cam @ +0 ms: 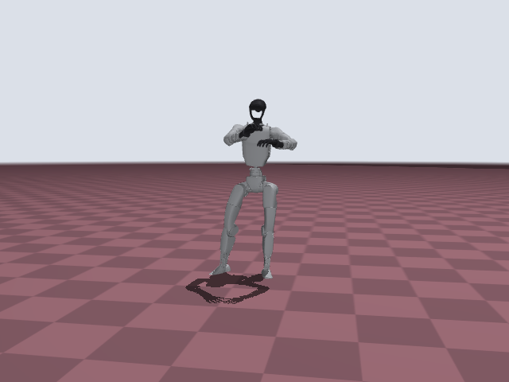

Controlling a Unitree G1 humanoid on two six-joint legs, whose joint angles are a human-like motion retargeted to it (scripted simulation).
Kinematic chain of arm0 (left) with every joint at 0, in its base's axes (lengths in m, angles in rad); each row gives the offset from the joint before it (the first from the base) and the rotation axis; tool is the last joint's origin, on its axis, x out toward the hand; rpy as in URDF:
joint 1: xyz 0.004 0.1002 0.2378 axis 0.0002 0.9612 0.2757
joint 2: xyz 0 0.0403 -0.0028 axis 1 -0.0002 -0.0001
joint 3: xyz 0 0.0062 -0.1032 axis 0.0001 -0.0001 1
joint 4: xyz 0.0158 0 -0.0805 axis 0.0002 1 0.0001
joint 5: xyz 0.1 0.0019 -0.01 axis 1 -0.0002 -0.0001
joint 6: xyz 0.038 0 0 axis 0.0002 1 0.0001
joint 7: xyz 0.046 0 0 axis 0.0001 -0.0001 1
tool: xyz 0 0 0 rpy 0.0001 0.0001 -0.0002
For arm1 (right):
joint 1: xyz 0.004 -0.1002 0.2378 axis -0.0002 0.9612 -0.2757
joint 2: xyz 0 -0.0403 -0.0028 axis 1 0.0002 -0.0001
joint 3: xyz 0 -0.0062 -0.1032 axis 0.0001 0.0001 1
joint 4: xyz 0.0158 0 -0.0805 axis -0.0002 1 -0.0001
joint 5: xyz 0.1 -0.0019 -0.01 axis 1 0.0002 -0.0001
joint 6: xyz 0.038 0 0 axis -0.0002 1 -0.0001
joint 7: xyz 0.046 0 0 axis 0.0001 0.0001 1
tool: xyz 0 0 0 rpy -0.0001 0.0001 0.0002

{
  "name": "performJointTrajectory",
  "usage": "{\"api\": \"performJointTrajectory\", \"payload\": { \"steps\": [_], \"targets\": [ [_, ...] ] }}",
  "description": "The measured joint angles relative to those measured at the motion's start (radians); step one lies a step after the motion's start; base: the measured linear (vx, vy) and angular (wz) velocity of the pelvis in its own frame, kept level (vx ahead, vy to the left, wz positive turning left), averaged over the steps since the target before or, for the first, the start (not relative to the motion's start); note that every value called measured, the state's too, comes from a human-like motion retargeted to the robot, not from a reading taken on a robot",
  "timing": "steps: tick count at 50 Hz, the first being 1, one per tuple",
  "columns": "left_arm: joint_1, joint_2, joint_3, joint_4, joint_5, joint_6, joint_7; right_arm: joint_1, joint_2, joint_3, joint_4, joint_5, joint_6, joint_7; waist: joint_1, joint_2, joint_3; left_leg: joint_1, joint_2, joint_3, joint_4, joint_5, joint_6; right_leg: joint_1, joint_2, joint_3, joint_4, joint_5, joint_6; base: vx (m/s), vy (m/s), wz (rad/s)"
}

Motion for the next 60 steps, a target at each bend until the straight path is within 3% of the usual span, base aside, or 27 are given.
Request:
{"api": "performJointTrajectory", "payload": {
  "steps": [18, 60],
  "targets": [
    [-0.003, -0.012, -0.017, -0.006, -0.045, -0.026, -0.018, -0.032, 0.135, 0.062, 0.183, -0.098, 0.008, 0.037, 0.030, -0.020, -0.010, -0.004, -0.004, -0.008, 0.002, -0.003, 0.005, 0.003, -0.006, -0.008, 0.000, 0.002, 0.000, 0.00, 0.00, 0.00],
    [0.065, 0.022, 0.037, -0.017, -0.049, -0.025, -0.018, 0.061, -0.070, 0.045, 0.184, -0.068, 0.002, 0.051, -0.011, -0.014, -0.020, 0.000, 0.008, 0.011, 0.029, -0.014, 0.008, 0.002, 0.002, 0.008, 0.005, -0.005, 0.000, 0.00, 0.00, 0.00]
  ]
}}
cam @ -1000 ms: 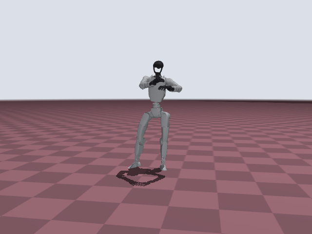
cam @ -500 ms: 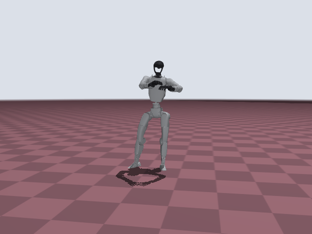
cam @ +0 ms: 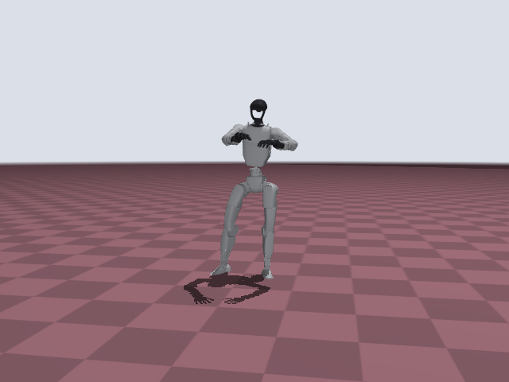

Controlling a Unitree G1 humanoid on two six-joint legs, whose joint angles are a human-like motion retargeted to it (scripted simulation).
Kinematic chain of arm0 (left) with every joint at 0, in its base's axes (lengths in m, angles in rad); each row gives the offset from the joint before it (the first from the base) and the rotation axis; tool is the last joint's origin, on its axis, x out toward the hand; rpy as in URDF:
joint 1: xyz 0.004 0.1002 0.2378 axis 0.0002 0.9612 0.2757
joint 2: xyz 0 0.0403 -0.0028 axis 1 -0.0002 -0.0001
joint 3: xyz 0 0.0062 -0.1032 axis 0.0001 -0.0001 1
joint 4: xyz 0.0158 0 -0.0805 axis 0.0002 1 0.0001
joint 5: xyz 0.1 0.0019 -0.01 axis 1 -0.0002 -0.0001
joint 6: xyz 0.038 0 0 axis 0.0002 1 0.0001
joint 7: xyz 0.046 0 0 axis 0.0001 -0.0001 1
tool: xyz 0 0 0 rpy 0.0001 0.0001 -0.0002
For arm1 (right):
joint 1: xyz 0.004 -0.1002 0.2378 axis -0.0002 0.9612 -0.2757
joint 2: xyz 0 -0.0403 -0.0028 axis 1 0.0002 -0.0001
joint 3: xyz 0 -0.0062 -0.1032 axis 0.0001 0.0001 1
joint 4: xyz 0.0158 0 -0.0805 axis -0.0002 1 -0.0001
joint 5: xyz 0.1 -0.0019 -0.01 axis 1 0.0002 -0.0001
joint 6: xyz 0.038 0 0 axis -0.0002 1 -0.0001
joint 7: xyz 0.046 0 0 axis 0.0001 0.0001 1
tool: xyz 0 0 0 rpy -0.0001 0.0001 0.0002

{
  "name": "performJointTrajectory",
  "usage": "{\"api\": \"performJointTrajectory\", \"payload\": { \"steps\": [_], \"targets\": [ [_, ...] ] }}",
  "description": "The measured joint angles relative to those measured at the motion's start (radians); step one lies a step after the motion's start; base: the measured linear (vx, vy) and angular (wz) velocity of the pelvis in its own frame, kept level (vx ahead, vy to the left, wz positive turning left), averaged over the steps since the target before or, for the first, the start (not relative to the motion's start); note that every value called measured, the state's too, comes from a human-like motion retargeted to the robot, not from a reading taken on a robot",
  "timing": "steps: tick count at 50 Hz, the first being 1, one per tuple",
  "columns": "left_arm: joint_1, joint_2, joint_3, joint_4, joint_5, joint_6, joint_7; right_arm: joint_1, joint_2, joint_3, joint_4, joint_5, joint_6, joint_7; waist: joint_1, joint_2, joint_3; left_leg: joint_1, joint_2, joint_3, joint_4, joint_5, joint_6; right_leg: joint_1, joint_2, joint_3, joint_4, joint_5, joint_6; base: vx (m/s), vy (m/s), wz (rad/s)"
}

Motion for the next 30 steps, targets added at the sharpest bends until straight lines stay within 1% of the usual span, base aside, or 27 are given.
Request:
{"api": "performJointTrajectory", "payload": {
  "steps": [30],
  "targets": [
    [0.038, 0.030, 0.022, -0.006, 0.006, 0.004, -0.013, 0.060, -0.158, -0.019, -0.007, 0.028, -0.009, 0.026, -0.063, 0.020, 0.000, 0.017, 0.009, 0.005, -0.003, 0.007, -0.005, -0.002, 0.006, 0.013, 0.031, -0.032, 0.000, 0.00, 0.00, 0.00]
  ]
}}
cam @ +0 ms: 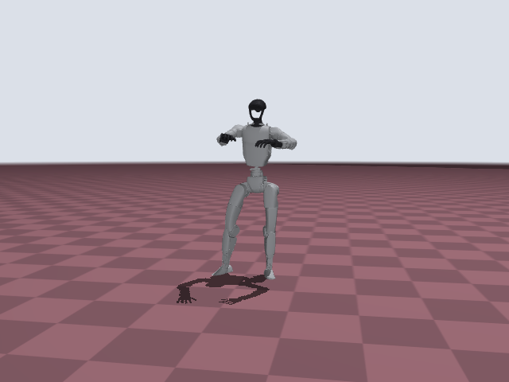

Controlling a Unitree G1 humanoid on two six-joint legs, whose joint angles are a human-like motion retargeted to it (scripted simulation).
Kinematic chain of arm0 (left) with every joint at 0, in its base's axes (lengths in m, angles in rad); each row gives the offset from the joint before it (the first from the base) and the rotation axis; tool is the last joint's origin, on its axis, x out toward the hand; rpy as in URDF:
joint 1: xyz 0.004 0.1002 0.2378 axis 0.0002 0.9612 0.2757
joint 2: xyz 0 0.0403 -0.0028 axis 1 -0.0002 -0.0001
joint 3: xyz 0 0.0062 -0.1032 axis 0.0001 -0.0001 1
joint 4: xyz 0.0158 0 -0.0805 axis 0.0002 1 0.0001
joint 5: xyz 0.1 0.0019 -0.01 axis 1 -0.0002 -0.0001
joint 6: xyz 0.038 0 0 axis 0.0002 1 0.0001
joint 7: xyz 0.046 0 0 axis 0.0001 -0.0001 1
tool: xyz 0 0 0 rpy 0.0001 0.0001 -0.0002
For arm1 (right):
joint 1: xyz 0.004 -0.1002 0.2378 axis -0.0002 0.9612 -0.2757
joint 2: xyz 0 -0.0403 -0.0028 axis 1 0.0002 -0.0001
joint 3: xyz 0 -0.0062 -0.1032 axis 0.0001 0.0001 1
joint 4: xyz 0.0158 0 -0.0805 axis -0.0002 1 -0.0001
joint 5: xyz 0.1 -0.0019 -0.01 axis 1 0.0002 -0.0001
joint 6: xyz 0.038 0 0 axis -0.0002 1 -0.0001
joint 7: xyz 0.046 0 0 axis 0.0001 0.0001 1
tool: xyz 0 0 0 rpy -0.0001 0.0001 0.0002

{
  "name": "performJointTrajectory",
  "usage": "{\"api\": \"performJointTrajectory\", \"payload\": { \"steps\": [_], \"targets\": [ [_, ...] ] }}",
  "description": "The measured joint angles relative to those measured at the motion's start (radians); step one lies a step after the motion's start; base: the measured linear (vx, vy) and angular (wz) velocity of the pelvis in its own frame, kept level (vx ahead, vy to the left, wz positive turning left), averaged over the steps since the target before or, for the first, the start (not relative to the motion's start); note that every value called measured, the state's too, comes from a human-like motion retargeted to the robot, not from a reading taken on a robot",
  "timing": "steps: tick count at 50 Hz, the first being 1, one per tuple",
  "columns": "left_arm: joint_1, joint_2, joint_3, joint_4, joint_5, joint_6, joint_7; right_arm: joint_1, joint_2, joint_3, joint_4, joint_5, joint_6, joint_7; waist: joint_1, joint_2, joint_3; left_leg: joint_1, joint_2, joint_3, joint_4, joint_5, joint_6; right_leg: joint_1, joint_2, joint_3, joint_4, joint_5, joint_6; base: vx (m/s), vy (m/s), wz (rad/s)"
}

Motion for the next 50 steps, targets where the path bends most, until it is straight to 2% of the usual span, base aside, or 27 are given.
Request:
{"api": "performJointTrajectory", "payload": {
  "steps": [50],
  "targets": [
    [-0.023, 0.002, -0.019, -0.004, 0.024, 0.011, -0.002, 0.106, -0.283, -0.064, 0.079, 0.090, 0.008, 0.032, -0.030, 0.018, 0.003, 0.005, 0.004, -0.009, -0.007, 0.013, -0.006, 0.000, 0.002, -0.007, 0.019, -0.011, 0.000, 0.00, 0.00, 0.00]
  ]
}}
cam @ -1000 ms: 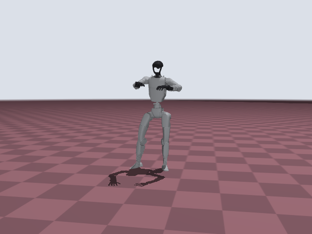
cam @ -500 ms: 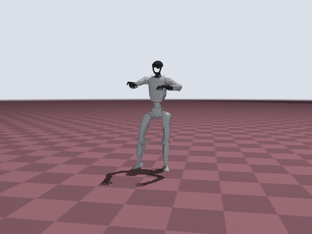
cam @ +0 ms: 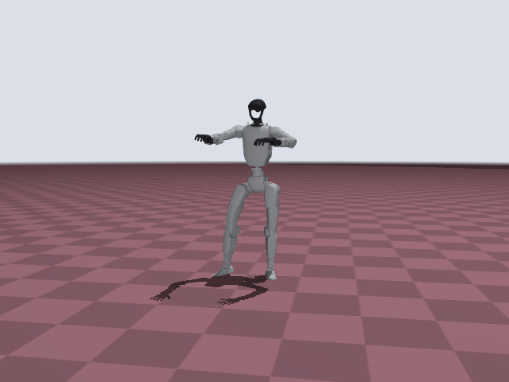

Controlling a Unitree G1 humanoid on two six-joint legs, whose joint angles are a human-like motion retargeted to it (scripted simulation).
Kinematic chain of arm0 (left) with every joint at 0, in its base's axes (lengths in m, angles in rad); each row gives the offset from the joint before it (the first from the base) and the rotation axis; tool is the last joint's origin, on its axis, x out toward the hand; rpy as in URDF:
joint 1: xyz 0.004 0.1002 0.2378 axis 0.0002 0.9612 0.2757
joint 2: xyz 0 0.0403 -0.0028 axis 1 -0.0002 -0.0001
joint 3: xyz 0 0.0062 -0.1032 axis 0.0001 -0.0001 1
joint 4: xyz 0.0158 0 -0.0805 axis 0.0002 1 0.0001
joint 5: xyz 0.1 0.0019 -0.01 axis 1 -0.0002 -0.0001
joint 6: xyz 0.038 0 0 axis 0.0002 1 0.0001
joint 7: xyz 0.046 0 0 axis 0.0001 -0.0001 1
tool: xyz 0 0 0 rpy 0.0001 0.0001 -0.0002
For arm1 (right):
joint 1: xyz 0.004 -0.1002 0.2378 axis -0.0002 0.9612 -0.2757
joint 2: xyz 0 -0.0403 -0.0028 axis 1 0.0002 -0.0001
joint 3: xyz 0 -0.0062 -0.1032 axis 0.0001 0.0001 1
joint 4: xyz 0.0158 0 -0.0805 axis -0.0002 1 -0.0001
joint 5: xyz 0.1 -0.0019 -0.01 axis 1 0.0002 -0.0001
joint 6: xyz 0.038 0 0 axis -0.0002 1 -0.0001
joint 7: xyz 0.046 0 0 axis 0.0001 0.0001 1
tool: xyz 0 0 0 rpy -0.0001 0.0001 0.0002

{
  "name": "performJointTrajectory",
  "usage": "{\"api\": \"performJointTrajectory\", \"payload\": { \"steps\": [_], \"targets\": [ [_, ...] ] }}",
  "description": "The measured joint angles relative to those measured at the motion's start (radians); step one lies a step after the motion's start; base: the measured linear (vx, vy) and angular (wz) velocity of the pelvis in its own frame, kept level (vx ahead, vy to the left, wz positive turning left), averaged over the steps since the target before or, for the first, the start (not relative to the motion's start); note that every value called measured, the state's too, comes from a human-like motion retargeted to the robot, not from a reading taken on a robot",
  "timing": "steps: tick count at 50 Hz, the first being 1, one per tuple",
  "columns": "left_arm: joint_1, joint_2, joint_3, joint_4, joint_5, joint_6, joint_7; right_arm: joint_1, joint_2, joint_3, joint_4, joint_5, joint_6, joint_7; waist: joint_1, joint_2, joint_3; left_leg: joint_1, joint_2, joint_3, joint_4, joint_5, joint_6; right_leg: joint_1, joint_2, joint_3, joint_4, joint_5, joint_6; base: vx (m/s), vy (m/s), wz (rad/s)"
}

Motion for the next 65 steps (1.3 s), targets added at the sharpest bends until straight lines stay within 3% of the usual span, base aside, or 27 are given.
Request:
{"api": "performJointTrajectory", "payload": {
  "steps": [23, 35, 47, 53, 65],
  "targets": [
    [0.009, -0.003, 0.002, 0.005, -0.004, 0.000, 0.000, 0.009, -0.075, 0.007, 0.047, 0.008, 0.005, 0.029, 0.000, 0.004, -0.002, 0.002, -0.001, 0.006, -0.023, 0.012, -0.011, -0.012, 0.008, 0.004, -0.001, 0.008, 0.000, 0.00, 0.00, 0.00],
    [0.016, 0.001, 0.009, 0.005, 0.009, -0.001, 0.000, -0.029, -0.050, -0.003, -0.088, 0.009, -0.016, -0.008, 0.003, 0.000, -0.005, 0.005, -0.001, 0.007, -0.030, 0.013, -0.015, -0.013, 0.011, 0.007, -0.002, 0.010, 0.000, 0.00, 0.00, 0.00],
    [0.000, 0.005, 0.001, 0.003, -0.003, 0.003, 0.011, -0.193, 0.081, 0.051, -0.256, -0.039, -0.020, -0.076, 0.009, -0.010, -0.007, 0.011, -0.005, 0.007, -0.012, -0.004, -0.007, -0.005, 0.002, 0.014, 0.006, 0.006, 0.000, 0.00, 0.00, 0.00],
    [-0.006, -0.016, -0.004, 0.005, -0.027, 0.013, 0.000, -0.249, 0.150, 0.065, -0.348, 0.018, -0.022, -0.034, 0.017, -0.015, -0.015, 0.013, -0.012, 0.000, -0.005, -0.011, -0.003, 0.001, -0.009, 0.013, 0.012, 0.002, 0.000, 0.00, 0.00, 0.00],
    [-0.052, -0.043, -0.042, 0.011, -0.042, 0.014, 0.001, -0.271, 0.385, 0.061, -0.309, 0.016, -0.013, -0.035, 0.043, -0.033, -0.017, 0.013, -0.022, -0.011, -0.002, -0.017, 0.008, 0.008, -0.022, 0.009, 0.014, 0.002, 0.000, 0.00, 0.00, 0.00]
  ]
}}
